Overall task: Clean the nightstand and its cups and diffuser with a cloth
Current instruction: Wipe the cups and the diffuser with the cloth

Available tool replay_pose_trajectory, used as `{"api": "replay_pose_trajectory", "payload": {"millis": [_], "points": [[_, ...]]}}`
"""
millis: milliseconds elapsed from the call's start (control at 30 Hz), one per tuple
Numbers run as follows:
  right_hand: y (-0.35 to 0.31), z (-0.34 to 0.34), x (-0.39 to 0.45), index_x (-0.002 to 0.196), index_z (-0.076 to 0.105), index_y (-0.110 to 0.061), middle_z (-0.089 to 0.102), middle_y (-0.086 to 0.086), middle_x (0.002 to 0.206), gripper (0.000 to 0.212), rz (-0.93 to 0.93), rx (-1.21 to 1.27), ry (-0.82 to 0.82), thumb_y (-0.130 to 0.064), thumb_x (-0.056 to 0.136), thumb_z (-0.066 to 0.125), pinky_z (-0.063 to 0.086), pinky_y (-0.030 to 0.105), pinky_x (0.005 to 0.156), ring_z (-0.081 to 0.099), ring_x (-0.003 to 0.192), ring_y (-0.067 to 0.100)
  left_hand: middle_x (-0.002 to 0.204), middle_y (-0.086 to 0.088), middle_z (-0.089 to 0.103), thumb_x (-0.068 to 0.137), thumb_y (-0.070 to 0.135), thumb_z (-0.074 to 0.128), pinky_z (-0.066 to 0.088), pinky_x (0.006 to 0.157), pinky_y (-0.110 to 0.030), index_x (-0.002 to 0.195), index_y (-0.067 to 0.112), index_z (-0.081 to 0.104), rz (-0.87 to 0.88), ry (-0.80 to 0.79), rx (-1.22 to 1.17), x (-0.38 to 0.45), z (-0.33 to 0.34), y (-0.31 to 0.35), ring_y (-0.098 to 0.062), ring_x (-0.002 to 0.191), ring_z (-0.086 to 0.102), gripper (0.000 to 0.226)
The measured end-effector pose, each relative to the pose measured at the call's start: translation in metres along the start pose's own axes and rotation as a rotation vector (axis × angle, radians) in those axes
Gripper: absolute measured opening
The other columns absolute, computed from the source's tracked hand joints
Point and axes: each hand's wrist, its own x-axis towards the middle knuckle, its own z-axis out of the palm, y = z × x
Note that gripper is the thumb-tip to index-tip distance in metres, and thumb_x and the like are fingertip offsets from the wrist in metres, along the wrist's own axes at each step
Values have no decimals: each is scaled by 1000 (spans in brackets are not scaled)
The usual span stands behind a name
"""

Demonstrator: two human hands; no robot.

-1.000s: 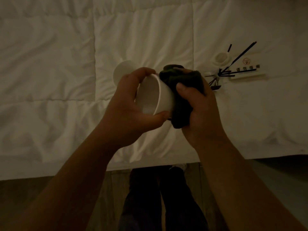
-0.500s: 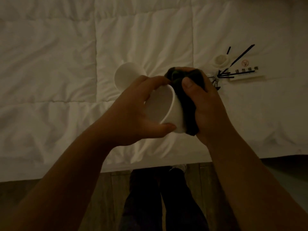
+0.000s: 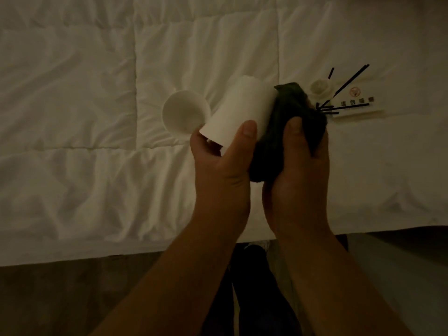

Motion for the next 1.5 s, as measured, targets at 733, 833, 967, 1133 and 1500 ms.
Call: {"api": "replay_pose_trajectory", "payload": {"millis": [733, 833, 967, 1133, 1500], "points": [[-16, -8, 3, 109, 62, -29, 68, -20, 104, 26, -358, -267, 70, -23, 84, 67, 54, 27, 88, 63, 110, 9, 128, -18, 60, 72, 27, 73, 54, 86, -47, 128, 14, 55, -152, -78, -185, -16, -6, -12, -34, 115, 61, 60], [-6, -5, -12, 111, 61, -39, 67, -24, 110, 30, -285, -281, 93, -31, 83, 68, 53, 19, 86, 62, 112, 3, 132, -21, 58, 77, 39, 67, 50, 97, -43, 137, 8, 49, -288, -79, -386, -14, 5, -12, -33, 120, 57, 70], [7, -7, -32, 111, 64, -45, 69, -13, 116, 30, 38, -115, 154, -44, 81, 67, 54, 24, 85, 64, 109, 8, 123, -20, 62, 81, 45, 63, 50, 95, -46, 133, 7, 51, -288, -125, -297, -2, 0, -3, -34, 113, 61, 66], [-11, -18, -11, 121, 64, -25, 72, 8, 112, 46, 428, 308, 127, -47, 81, 61, 59, 38, 73, 70, 101, 27, 113, 0, 67, 68, 25, 71, 55, 82, -37, 128, 15, 49, -79, -335, 219, 2, -16, 7, -22, 106, 65, 65], [-23, -31, 24, 97, 71, -41, 73, -9, 100, 18, 97, -579, -217, -38, 80, 64, 54, 38, 90, 67, 99, 10, 136, 13, 51, 69, 32, 79, 49, 91, -18, 151, 34, 22, 177, -856, 1428, 16, -37, 53, -2, 117, 53, 100]]}}
